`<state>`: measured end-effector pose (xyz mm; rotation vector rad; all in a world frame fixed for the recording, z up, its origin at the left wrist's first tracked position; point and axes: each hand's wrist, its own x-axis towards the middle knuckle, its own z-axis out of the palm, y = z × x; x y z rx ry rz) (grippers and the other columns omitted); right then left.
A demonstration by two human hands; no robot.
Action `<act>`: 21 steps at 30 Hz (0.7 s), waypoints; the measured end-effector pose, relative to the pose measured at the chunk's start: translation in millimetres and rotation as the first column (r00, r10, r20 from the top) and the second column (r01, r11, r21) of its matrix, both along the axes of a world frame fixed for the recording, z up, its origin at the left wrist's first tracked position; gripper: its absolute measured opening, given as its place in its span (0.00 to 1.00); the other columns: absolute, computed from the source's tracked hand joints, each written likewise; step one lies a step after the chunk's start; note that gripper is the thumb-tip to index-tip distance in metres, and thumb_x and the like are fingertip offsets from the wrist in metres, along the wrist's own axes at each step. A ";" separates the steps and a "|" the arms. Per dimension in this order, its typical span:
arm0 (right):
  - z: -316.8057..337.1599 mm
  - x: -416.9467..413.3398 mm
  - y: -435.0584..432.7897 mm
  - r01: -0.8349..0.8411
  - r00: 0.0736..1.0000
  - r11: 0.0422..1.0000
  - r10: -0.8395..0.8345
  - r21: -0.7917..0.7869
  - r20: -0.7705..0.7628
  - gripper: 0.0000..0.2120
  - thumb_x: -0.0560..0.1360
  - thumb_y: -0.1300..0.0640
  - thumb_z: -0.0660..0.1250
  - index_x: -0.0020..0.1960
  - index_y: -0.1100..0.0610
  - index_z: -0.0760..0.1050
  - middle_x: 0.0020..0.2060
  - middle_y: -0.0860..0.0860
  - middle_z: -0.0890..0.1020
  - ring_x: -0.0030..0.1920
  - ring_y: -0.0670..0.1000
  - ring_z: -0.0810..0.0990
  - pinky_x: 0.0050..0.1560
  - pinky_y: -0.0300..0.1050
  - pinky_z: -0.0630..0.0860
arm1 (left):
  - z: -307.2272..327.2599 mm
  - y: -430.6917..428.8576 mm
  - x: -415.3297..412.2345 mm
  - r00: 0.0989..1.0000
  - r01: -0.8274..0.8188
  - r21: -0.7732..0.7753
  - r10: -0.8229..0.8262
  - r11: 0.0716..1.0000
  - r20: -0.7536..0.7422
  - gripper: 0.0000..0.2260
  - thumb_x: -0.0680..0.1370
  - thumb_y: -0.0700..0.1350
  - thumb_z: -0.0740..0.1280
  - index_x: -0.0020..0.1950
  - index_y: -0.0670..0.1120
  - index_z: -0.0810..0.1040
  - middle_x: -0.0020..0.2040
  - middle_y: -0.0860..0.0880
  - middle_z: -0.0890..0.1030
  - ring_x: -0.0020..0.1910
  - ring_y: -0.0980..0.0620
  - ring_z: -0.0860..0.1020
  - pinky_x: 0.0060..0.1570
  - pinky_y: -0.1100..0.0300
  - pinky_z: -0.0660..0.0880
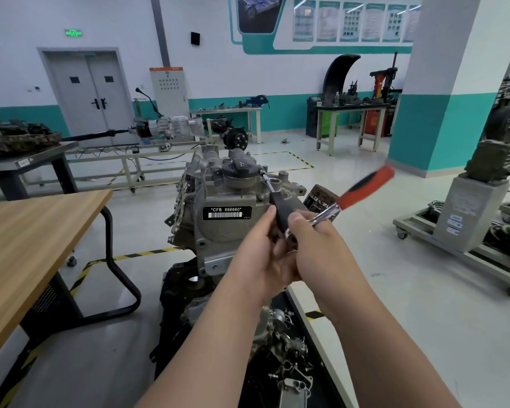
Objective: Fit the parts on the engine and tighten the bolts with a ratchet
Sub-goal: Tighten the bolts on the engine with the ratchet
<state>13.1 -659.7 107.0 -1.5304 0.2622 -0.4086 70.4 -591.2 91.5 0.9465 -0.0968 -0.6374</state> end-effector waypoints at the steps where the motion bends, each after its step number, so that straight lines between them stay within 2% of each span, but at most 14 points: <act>1: 0.8 -0.2 0.5 -0.018 1.000 0.993 0.018 0.121 0.005 0.11 0.82 0.51 0.57 0.51 0.58 0.72 0.26 0.50 0.78 0.20 0.50 0.70 0.30 0.44 0.69 | -1.1 -0.1 0.6 1.000 0.008 0.001 -0.008 1.000 0.012 0.17 0.79 0.58 0.59 0.44 0.45 0.74 0.16 0.53 0.68 0.14 0.54 0.68 0.19 0.70 0.66; 4: 4.0 -2.4 1.8 -0.090 0.996 0.916 0.072 0.390 0.060 0.15 0.83 0.52 0.57 0.49 0.64 0.72 0.27 0.54 0.76 0.19 0.52 0.67 0.26 0.44 0.69 | -3.5 -0.2 1.9 0.999 0.013 0.013 -0.013 1.000 0.044 0.22 0.75 0.58 0.63 0.26 0.46 0.70 0.15 0.52 0.67 0.12 0.56 0.64 0.14 0.67 0.58; 6: 5.5 -4.3 2.9 -0.134 0.990 0.865 0.101 0.484 0.093 0.16 0.83 0.53 0.56 0.47 0.64 0.73 0.26 0.54 0.75 0.19 0.51 0.66 0.24 0.44 0.70 | -4.5 -0.5 3.3 0.999 0.023 -0.005 -0.023 1.000 0.040 0.26 0.73 0.58 0.64 0.18 0.47 0.67 0.15 0.52 0.66 0.11 0.57 0.64 0.13 0.69 0.56; 9: 5.5 -6.2 4.1 -0.155 0.987 0.833 0.113 0.531 0.112 0.16 0.83 0.53 0.55 0.45 0.63 0.73 0.26 0.53 0.74 0.19 0.50 0.65 0.23 0.43 0.70 | -3.9 -1.2 3.7 0.999 0.024 0.010 -0.024 1.000 0.040 0.30 0.77 0.58 0.62 0.17 0.47 0.65 0.15 0.53 0.65 0.11 0.57 0.63 0.12 0.69 0.54; 15: 3.2 -5.2 3.7 -0.147 0.989 0.841 0.111 0.521 0.099 0.17 0.83 0.53 0.55 0.50 0.65 0.75 0.26 0.53 0.74 0.19 0.50 0.65 0.23 0.43 0.69 | -4.2 -3.1 1.3 0.999 0.000 0.013 0.000 1.000 0.035 0.31 0.78 0.57 0.62 0.17 0.48 0.64 0.15 0.53 0.63 0.11 0.57 0.63 0.12 0.69 0.54; 17: 3.5 -5.0 3.8 -0.149 0.989 0.826 0.117 0.544 0.094 0.16 0.83 0.53 0.55 0.47 0.64 0.73 0.26 0.53 0.74 0.19 0.50 0.65 0.23 0.43 0.69 | -5.0 -2.7 2.0 0.999 0.004 0.001 -0.004 1.000 0.032 0.31 0.78 0.58 0.62 0.17 0.47 0.65 0.15 0.53 0.64 0.11 0.57 0.63 0.12 0.69 0.54; 19: 4.4 -5.1 4.6 -0.175 0.985 0.754 0.141 0.633 0.105 0.15 0.83 0.51 0.55 0.46 0.61 0.72 0.27 0.53 0.74 0.20 0.49 0.65 0.23 0.42 0.70 | -4.2 -1.7 3.0 0.999 0.024 0.027 -0.025 0.999 0.027 0.30 0.76 0.59 0.63 0.17 0.46 0.69 0.16 0.53 0.66 0.12 0.58 0.64 0.13 0.70 0.56; 21: 5.1 -5.5 6.0 -0.205 0.978 0.602 0.155 0.772 0.139 0.15 0.83 0.50 0.55 0.48 0.60 0.72 0.28 0.52 0.73 0.19 0.47 0.64 0.23 0.40 0.70 | -0.6 -1.0 2.8 0.999 0.047 0.074 -0.048 0.996 0.007 0.29 0.73 0.61 0.65 0.17 0.47 0.70 0.16 0.51 0.68 0.13 0.58 0.66 0.15 0.71 0.62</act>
